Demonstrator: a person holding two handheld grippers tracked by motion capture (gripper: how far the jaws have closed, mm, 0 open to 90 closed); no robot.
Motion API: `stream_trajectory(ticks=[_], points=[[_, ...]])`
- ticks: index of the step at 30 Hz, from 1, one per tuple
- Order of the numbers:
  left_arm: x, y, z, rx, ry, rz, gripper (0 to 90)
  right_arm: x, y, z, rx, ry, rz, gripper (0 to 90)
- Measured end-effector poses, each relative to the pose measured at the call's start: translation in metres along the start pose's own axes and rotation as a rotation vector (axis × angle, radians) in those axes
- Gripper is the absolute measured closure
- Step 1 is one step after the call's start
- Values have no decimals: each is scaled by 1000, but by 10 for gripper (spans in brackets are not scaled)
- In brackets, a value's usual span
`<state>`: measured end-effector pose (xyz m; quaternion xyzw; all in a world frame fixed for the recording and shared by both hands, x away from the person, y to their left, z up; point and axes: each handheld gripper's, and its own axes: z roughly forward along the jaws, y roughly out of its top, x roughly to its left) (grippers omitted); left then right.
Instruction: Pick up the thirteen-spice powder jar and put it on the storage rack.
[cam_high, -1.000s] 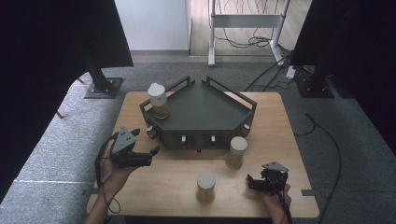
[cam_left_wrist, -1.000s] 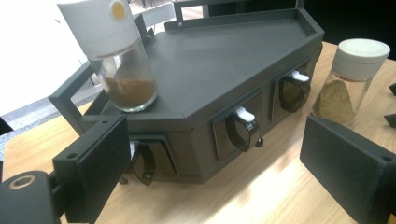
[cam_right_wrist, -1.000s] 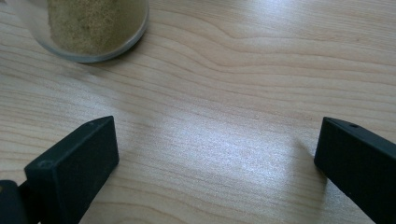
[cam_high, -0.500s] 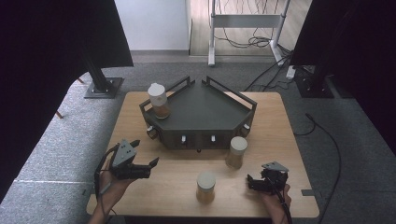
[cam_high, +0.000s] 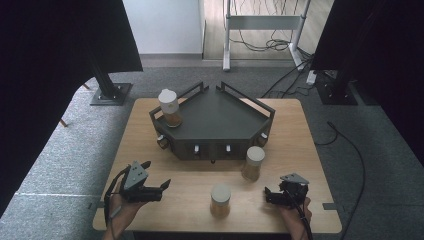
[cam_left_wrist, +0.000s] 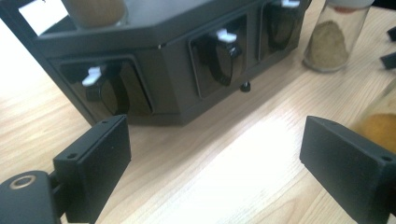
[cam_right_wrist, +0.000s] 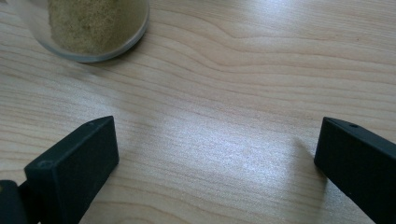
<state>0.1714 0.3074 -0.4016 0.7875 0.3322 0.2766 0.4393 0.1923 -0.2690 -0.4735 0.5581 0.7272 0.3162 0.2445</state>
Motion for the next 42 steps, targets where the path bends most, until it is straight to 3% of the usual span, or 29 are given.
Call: stream_trajectory(ticks=[4,14,17,21,26,42], points=[[-1,-8,4,17,-2,3,86,0,0,0,0,0,0,0],[-2,-28,18,38,7,-35,86,0,0,0,0,0,0,0],[-3,-37,24,35,2,-63,86,0,0,0,0,0,0,0],[-7,-44,31,58,11,-57,87,0,0,0,0,0,0,0],[-9,-49,35,76,22,-45,86,0,0,0,0,0,0,0],[-11,-57,37,66,33,-62,86,0,0,0,0,0,0,0]])
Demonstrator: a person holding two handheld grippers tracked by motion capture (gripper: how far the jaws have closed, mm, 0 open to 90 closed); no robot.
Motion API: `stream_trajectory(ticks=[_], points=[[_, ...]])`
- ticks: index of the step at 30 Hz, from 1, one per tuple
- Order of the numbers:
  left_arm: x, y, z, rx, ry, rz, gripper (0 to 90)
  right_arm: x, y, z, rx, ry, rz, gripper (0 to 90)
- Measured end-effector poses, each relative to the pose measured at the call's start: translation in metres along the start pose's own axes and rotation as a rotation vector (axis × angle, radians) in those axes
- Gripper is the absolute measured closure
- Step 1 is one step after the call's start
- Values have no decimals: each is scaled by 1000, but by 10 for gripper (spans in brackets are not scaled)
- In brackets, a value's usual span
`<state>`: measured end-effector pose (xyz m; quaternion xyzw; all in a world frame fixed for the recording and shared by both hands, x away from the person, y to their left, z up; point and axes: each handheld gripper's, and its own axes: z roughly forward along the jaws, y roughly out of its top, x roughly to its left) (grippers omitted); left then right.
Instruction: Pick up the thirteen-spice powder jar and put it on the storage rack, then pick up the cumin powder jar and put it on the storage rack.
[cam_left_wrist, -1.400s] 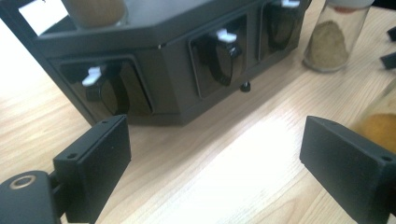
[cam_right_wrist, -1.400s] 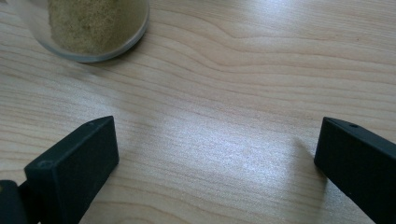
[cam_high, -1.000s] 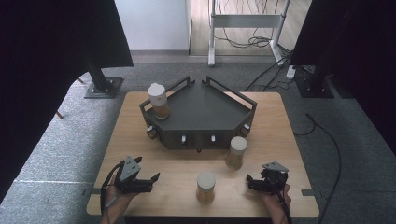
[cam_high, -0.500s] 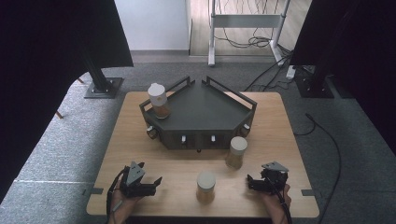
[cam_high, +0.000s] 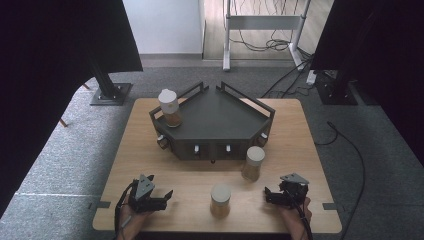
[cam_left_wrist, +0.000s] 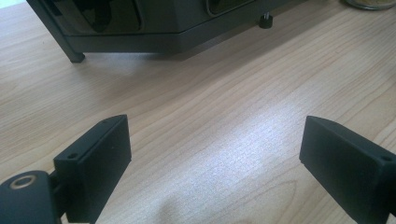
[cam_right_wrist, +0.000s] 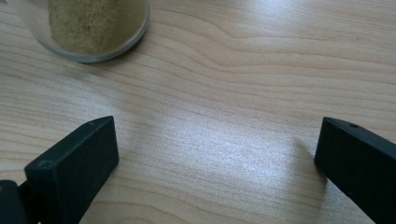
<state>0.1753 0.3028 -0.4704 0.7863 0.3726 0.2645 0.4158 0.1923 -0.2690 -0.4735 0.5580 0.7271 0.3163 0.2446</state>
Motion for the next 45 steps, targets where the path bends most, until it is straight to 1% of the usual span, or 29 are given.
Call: stream_trajectory(ticks=[5,8,11,14,18,23,25,29,33,34,36,45], points=[[1,-3,-2,-15,3,-13,87,-1,-1,-1,-1,8,-6,0],[3,-5,-2,-23,4,-31,86,-1,-2,-1,-7,12,-8,18],[5,-8,0,-27,5,-44,86,-3,-4,-3,-18,34,-6,44],[5,-9,1,-25,13,-39,87,-4,-4,-4,-24,50,-5,68],[5,-12,2,-27,21,-43,87,-3,-7,-10,-50,58,-8,67],[5,-13,3,-24,26,-40,87,-2,-9,-20,-66,70,-13,58],[5,-14,3,-23,26,-40,87,-2,-9,-24,-73,74,-26,56],[6,-15,4,-20,28,-45,87,0,-10,-32,-98,87,-36,54],[6,-15,4,-12,33,-40,87,7,-11,-41,-125,104,-60,56],[6,-15,4,-12,33,-40,87,7,-11,-41,-125,104,-60,56],[6,-15,5,-7,34,-42,87,11,-12,-47,-136,112,-75,61],[8,-16,7,1,35,-51,87,18,-17,-62,-149,169,-123,75]])
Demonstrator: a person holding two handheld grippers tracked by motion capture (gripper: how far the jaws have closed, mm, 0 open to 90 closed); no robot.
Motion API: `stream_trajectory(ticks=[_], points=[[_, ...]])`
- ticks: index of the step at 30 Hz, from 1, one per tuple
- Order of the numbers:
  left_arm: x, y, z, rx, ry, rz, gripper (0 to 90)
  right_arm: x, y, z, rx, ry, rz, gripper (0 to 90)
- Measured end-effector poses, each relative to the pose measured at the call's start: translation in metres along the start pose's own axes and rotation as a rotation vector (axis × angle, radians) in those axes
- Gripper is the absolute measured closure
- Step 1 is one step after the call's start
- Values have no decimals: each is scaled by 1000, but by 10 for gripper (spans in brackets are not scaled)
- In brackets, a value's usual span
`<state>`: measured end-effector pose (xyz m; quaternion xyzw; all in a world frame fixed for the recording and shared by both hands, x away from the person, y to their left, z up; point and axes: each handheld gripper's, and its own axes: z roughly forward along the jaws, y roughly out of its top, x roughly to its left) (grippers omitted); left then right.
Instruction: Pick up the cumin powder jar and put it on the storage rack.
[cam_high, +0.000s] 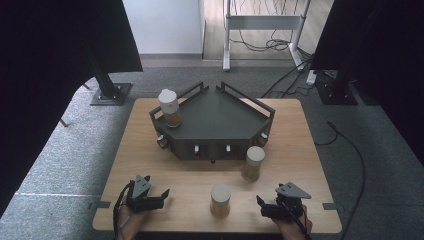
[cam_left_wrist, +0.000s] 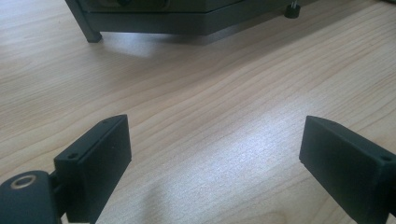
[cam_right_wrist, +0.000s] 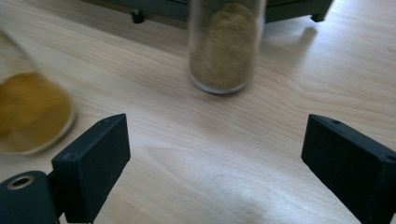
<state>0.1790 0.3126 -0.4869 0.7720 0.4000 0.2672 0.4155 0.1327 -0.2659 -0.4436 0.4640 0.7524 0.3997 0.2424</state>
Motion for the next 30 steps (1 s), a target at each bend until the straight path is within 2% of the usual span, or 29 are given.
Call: stream_trajectory(ticks=[11,30], points=[[2,-1,1,6,-1,-14,87,13,2,-11,-29,78,-47,81],[6,-1,-2,-2,-19,-49,114,33,13,-7,-54,200,-132,84]])
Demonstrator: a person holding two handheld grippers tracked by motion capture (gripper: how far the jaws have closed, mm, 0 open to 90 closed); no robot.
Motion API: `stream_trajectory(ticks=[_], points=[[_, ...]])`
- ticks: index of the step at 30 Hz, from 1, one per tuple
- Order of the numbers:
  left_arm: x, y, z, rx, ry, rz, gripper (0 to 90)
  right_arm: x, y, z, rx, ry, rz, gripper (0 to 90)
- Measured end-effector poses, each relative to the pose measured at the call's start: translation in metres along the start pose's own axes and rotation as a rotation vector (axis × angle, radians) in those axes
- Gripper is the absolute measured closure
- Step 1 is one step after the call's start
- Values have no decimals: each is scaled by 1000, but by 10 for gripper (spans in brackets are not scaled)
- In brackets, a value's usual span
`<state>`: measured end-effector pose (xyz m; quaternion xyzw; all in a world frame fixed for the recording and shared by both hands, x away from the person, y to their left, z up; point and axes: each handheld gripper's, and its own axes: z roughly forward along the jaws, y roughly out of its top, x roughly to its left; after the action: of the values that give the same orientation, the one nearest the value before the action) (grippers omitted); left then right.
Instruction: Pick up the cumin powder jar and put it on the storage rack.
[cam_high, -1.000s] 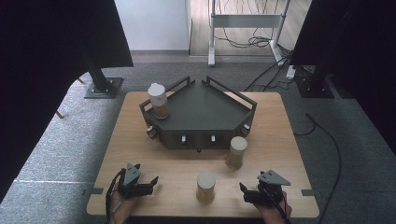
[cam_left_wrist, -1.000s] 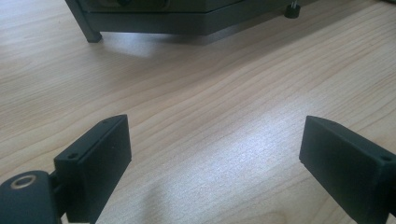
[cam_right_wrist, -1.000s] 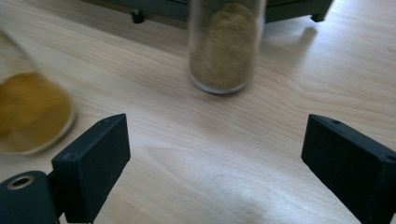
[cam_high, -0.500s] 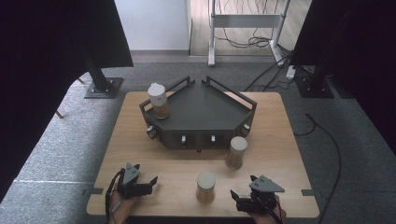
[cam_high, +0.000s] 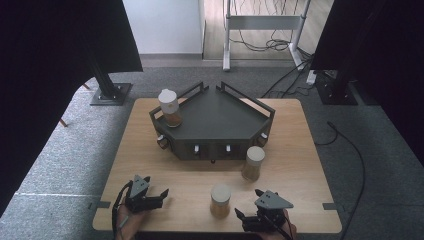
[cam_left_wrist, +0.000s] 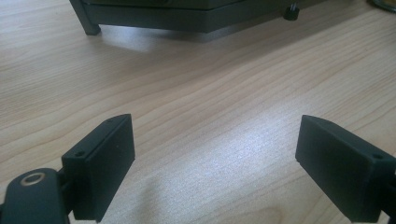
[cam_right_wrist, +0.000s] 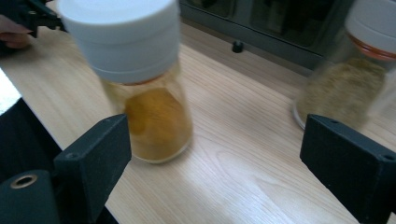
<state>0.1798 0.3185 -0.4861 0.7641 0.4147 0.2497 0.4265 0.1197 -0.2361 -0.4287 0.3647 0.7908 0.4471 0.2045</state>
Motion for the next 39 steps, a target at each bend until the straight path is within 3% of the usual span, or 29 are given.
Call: stream_trajectory(ticks=[8,17,24,39], points=[[2,-1,-1,1,3,-19,109,6,6,9,-2,39,-25,82],[-1,1,-1,10,4,0,106,14,9,18,-3,57,-47,84],[-2,2,0,18,7,12,106,23,12,27,1,52,-60,84],[-4,3,1,25,12,27,106,28,18,49,-6,57,-60,129]])
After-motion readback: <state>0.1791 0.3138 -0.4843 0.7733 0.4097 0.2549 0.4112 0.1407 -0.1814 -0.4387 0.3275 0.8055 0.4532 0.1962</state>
